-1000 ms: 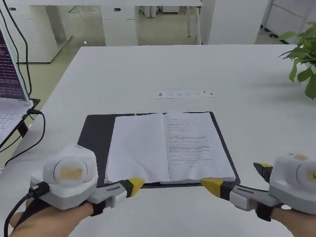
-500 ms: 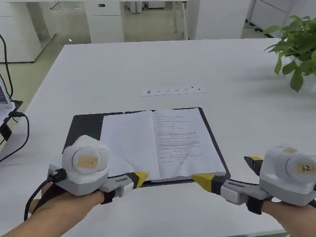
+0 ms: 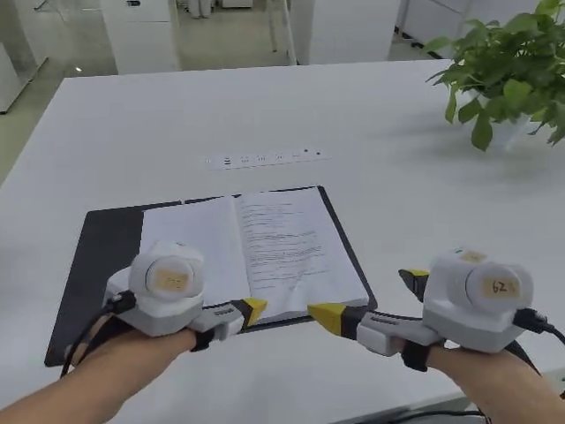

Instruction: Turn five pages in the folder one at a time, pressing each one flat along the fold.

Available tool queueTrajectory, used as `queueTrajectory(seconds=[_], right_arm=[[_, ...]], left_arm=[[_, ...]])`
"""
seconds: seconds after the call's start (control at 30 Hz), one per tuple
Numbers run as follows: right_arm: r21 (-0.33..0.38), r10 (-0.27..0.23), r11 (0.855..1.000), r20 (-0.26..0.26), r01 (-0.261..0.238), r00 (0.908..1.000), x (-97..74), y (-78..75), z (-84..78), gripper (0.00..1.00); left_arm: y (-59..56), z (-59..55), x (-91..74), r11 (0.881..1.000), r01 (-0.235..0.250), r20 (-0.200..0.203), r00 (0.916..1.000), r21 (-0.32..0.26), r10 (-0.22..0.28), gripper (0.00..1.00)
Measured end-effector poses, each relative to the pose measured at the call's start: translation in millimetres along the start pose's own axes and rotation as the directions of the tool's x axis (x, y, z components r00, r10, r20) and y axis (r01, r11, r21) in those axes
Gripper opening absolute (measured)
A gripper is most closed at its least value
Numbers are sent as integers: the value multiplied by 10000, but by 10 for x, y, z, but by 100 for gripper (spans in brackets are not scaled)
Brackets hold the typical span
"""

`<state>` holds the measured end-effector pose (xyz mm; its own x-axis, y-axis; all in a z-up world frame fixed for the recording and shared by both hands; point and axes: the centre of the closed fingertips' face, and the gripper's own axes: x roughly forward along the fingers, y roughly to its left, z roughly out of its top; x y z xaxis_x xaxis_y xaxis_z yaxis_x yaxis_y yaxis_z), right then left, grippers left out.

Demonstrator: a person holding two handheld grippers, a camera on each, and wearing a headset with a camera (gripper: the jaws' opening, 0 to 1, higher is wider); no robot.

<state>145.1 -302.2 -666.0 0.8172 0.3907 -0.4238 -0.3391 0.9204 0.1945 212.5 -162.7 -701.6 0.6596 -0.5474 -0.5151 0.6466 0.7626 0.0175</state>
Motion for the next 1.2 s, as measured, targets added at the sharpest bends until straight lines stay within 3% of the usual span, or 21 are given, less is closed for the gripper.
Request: queueTrajectory(seconds=[0.23,0.63,0.97,1.2], right_arm=[[120,-105,9999,67,105,9999,-8,-40,15,97],[135,-58,9999,24,58,10000,31,-47,20,96],[334,-126,9994,-60,128,9999,45,-108,-11,96],[535,-180,9984,-99,185,9998,56,-154,-49,95]], left_arm=[[-234,75,346,9982,591,157,9981,100,-593,76],[-557,99,872,9943,1067,113,9942,91,-1068,70],[-694,49,1176,9953,969,17,9953,-33,-969,65],[-700,21,1350,9990,443,-107,9990,-61,-444,60]])
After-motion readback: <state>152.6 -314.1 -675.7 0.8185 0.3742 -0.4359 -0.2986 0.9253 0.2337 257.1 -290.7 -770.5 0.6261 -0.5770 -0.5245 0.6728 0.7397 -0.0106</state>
